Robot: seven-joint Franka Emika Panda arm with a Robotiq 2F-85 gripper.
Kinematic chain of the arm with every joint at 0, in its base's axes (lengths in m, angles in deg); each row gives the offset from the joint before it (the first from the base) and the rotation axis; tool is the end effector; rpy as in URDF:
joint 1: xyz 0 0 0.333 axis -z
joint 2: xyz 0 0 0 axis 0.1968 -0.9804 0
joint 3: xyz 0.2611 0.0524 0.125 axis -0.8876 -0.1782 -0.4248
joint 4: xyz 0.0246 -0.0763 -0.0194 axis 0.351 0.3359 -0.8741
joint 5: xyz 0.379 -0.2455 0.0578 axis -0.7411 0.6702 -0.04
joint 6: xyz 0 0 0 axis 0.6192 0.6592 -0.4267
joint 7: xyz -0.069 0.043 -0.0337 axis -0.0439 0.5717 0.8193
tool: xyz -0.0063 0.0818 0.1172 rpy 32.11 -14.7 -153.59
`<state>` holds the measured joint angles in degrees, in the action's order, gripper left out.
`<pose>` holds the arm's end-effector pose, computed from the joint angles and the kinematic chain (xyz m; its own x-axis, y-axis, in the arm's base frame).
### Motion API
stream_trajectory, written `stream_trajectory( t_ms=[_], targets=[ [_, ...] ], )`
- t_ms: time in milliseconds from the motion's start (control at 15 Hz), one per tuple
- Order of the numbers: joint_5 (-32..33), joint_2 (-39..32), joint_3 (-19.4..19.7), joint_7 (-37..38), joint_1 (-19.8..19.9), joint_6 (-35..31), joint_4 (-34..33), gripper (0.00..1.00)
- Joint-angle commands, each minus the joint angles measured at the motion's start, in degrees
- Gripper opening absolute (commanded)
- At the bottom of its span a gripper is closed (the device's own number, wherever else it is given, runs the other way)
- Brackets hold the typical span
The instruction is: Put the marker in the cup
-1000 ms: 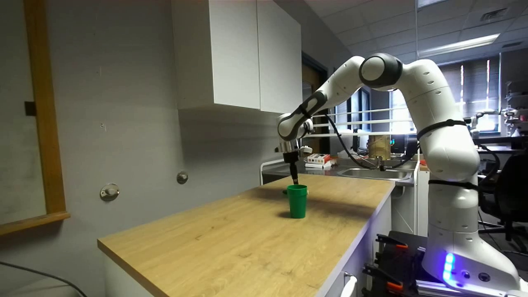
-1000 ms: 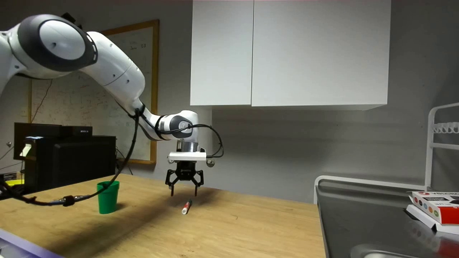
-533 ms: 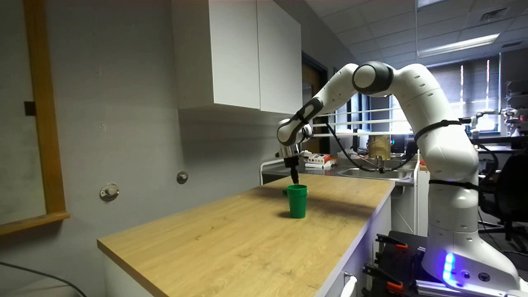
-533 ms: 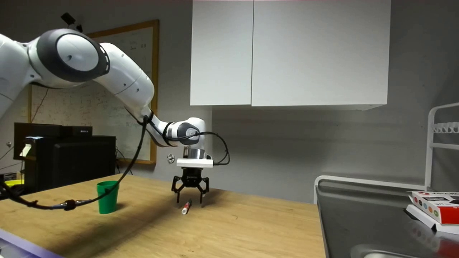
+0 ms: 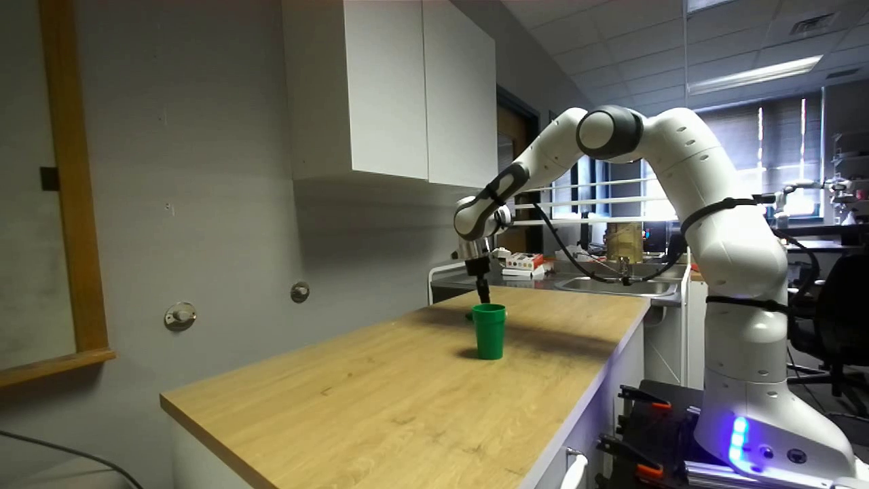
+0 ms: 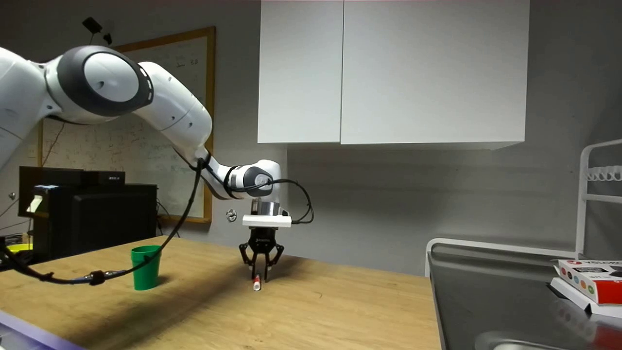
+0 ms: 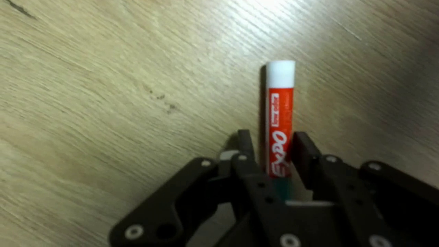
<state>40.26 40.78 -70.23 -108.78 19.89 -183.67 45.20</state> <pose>0.6523 -0.1595 0.2206 0.8494 0.4932 -0.1875 0.4965 -0.8674 -0.0327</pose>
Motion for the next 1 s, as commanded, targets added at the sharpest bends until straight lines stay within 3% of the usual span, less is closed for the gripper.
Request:
stream_trajectory(
  t_ms=[0,133,267,333,400,467,533,933],
  targets=[
    [0.99,-2.18,-1.08,-0.45,0.88,1.46,-2.41,0.58],
    [1.18,-2.83,-1.13,-0.33,0.86,1.53,-2.62,0.63],
    [1.34,-3.22,-1.20,-0.26,0.83,1.61,-2.83,0.78],
    [1.17,-3.35,-1.19,0.46,0.78,1.41,-3.00,0.78],
    [0.97,-3.43,-1.29,0.24,0.91,1.25,-3.04,0.44],
    [1.01,-3.59,-1.30,0.27,0.91,1.25,-3.15,0.50],
    [1.03,-3.62,-1.30,0.22,0.93,1.29,-3.29,0.50],
    [1.45,-3.16,-1.18,0.66,0.79,1.40,-3.56,0.05]
  ],
)
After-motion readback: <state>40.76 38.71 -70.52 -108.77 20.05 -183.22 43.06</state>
